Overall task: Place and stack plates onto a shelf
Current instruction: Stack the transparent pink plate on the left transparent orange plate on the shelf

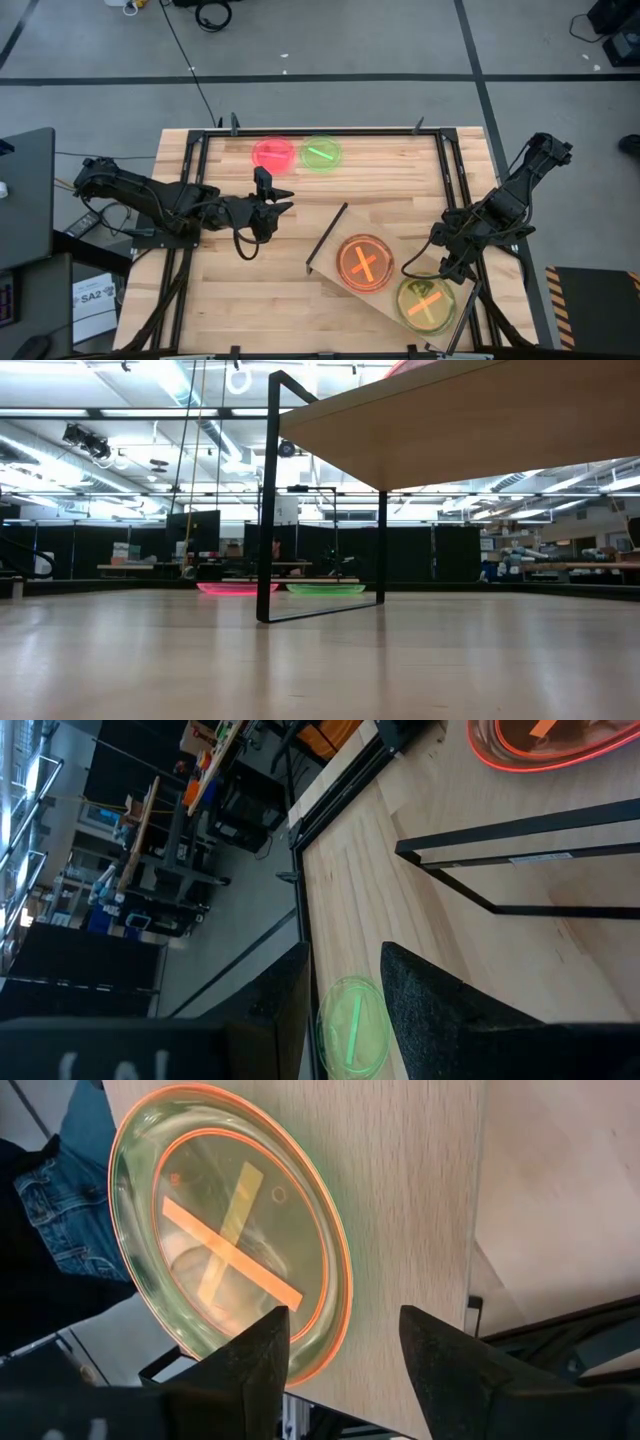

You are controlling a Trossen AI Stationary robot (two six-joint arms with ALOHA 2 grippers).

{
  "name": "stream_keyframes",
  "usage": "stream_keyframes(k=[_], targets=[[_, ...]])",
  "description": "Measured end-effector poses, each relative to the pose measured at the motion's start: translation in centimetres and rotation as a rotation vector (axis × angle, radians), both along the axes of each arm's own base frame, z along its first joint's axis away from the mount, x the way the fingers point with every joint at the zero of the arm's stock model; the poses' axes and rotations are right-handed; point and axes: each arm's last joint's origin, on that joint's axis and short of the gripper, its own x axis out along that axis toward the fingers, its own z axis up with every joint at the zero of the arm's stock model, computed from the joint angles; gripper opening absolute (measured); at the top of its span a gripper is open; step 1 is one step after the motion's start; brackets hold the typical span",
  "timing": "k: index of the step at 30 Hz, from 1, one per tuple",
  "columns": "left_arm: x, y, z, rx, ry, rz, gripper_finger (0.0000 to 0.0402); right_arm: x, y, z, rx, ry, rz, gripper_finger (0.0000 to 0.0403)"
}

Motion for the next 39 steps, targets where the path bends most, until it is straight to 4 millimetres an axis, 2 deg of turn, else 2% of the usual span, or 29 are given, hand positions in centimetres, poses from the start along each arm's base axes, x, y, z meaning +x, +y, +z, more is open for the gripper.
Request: stream_keyframes(k=[23,32,39], targets=[[0.0,0.4,-0.3,-0.009,0.008,0.022,0.0133,0.0,0.0,0.0,-0.008,-0.016,0.026,0.0194],[0.5,4.4,-0.6,-0.097,-0.016,0.214,0.0133,0.1,0.1,0.1,-0.005,-0.028,0.020,0.0194],[0.6,7.6,-0.8,-0.160,0.002,0.248,0.0133,0.5,-0.3,0.0,-0.057,-0.073,-0.033,0.0194]])
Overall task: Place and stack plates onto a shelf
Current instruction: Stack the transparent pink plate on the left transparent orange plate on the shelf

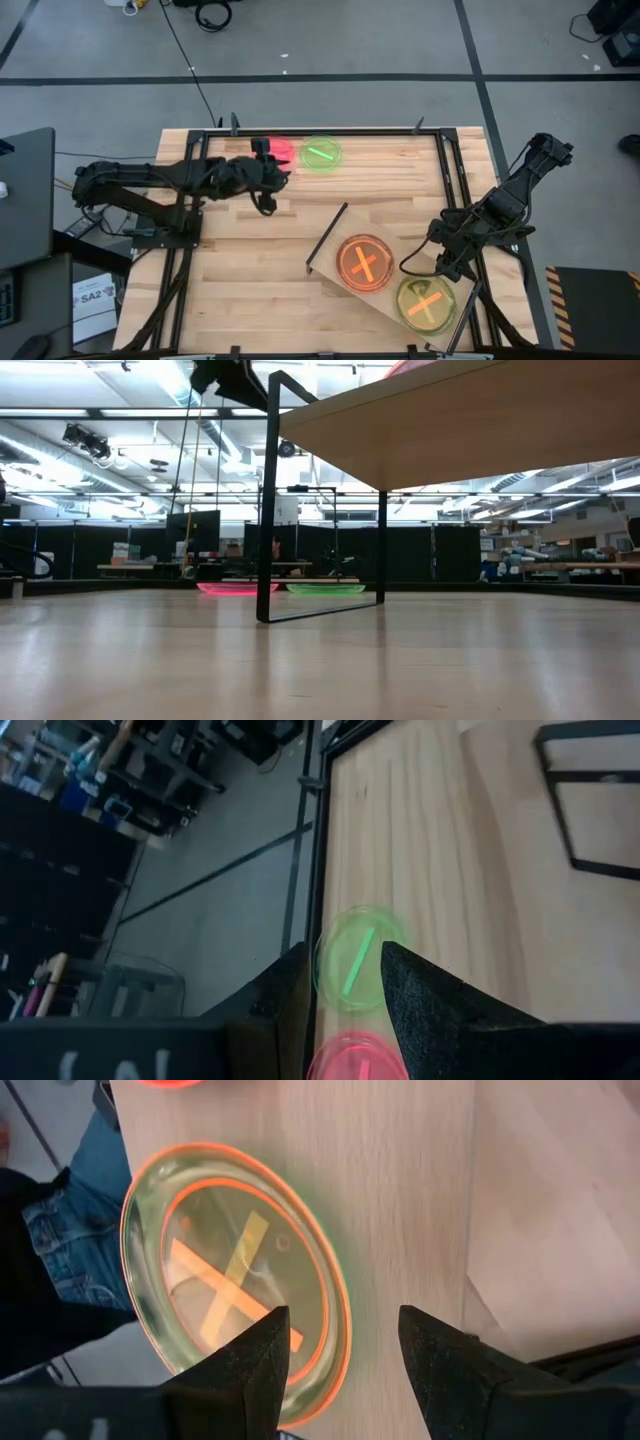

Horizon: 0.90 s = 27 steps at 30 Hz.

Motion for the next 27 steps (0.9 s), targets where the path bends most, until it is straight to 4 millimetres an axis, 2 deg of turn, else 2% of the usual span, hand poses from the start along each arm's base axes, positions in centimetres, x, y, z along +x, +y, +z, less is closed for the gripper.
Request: stream_keyframes(k=[11,27], targets=[[-0.9,4.6,-0.5,-0.077,0.033,0.118,0.0133,0.9,-1.1,0.0,-0.030,-0.032,-0.018,0.0194],[-3.2,10.0,-1.2,-0.268,0.028,0.217,0.0133,2.7,-4.2,0.0,-0.110,-0.099,-0.059,0.0194]])
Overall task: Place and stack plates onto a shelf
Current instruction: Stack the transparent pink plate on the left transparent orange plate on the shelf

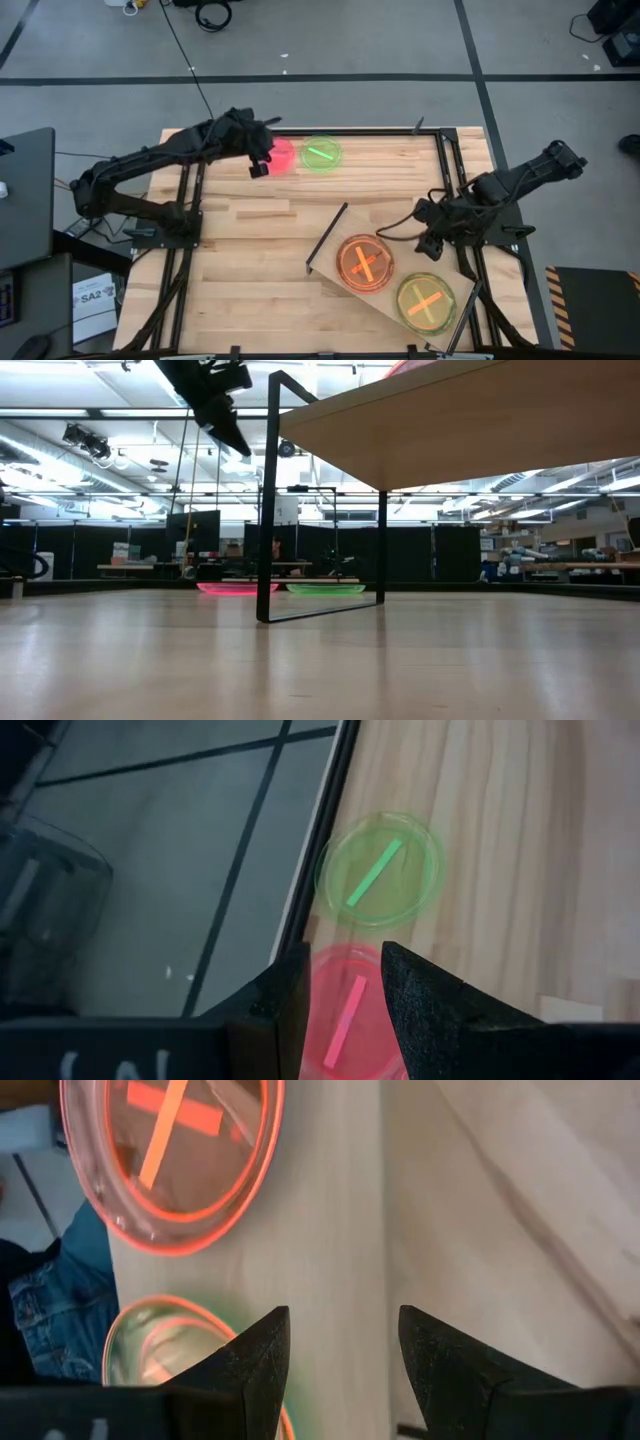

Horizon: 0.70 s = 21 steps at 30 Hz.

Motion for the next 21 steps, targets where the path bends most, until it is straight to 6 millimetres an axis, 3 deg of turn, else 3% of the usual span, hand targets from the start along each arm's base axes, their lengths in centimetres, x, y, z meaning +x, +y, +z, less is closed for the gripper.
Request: stream_keyframes(k=[11,21], targets=[[-0.9,2.0,-0.3,-0.055,-0.021,0.062,0.0133,0.9,-2.6,0.0,-0.068,-0.038,-0.035,0.0194],[0.7,4.4,-3.5,-0.131,0.081,0.122,0.0133,1.5,-5.2,0.1,-0.136,-0.077,-0.106,0.0194]])
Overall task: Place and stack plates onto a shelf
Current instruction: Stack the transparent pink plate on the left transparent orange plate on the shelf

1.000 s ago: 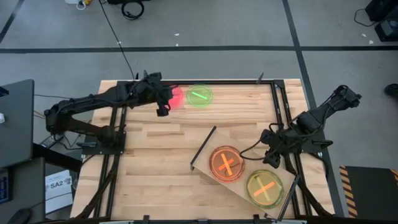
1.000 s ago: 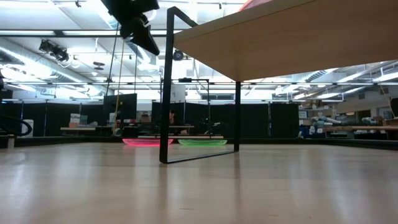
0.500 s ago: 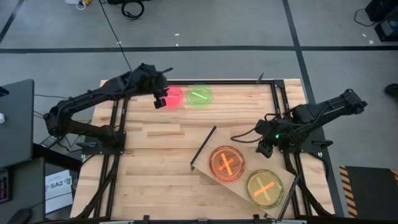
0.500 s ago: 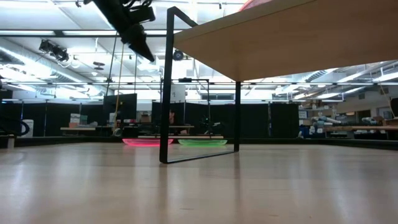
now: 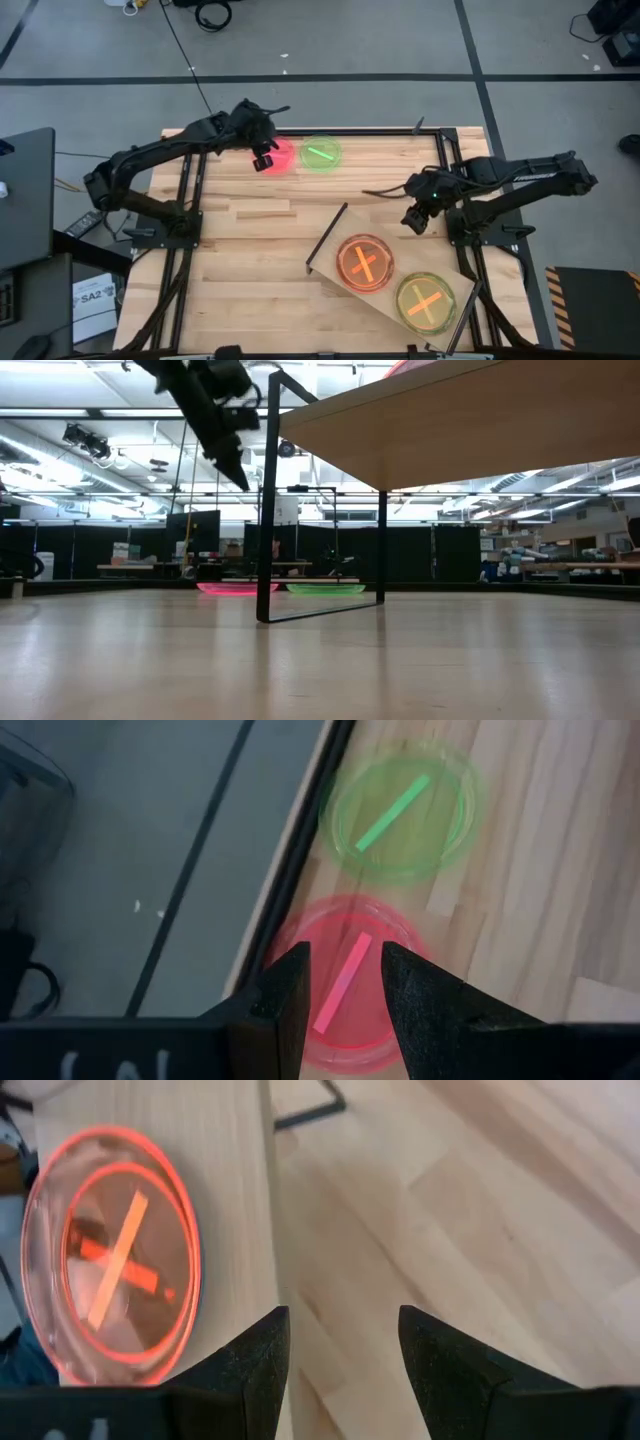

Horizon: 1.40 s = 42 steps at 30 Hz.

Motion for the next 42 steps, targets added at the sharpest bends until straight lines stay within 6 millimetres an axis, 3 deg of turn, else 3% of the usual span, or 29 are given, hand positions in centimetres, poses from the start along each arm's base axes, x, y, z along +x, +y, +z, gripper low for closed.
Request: stream_keyframes(k=[12,20,31,42], targets=[[1.7,3.4,-6.0,-0.126,0.182,0.030,0.0133,0.6,-1.8,0.4,-0.040,-0.073,-0.044,0.0194],[3.0,3.7,-9.0,-0.260,0.205,-0.042,0.0133,1.0,-2.3,0.6,-0.044,-0.120,-0.078,0.0194],[4.8,2.7,-11.1,-0.317,0.212,-0.033,0.0133,1.4,-2.9,1.0,-0.047,-0.177,-0.107,0.0194],[6.8,2.8,-12.6,-0.264,0.150,-0.002,0.0133,1.5,-3.0,1.1,-0.063,-0.196,-0.099,0.0194]])
